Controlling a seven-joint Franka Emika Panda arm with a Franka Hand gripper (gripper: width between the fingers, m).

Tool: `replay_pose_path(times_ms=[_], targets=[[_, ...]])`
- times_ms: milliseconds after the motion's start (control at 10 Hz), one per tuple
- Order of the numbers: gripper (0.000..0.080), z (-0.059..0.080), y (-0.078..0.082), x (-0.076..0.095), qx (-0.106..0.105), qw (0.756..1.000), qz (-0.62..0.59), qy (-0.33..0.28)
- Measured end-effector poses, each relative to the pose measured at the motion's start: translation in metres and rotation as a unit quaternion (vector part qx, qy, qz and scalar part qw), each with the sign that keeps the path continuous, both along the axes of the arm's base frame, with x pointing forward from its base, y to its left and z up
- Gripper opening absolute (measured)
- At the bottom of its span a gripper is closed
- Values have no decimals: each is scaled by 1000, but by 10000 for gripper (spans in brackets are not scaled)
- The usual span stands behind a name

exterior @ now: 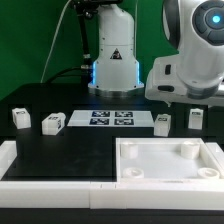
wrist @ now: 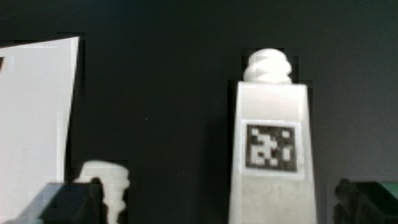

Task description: Assemble one leg

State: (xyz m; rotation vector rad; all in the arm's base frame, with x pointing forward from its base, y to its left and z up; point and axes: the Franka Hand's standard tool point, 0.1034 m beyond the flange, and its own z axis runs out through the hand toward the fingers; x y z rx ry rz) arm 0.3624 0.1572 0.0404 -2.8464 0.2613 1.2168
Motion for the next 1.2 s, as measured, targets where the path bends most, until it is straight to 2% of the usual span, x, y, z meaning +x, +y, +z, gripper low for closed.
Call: replay_pose_path(times_ms=[100, 300, 400, 900, 1100, 1200], targets=[[649, -3, 2, -2, -6, 1000, -6, -4], [649, -8, 22, -12, -21, 999, -28, -5], [649, -9, 27, -13, -23, 999, -29, -7], [649, -11, 24, -16, -22, 999, -27, 11], [649, -21, 25, -23, -20, 998, -25, 47], [649, -23, 29, -20, -18, 999, -24, 33]])
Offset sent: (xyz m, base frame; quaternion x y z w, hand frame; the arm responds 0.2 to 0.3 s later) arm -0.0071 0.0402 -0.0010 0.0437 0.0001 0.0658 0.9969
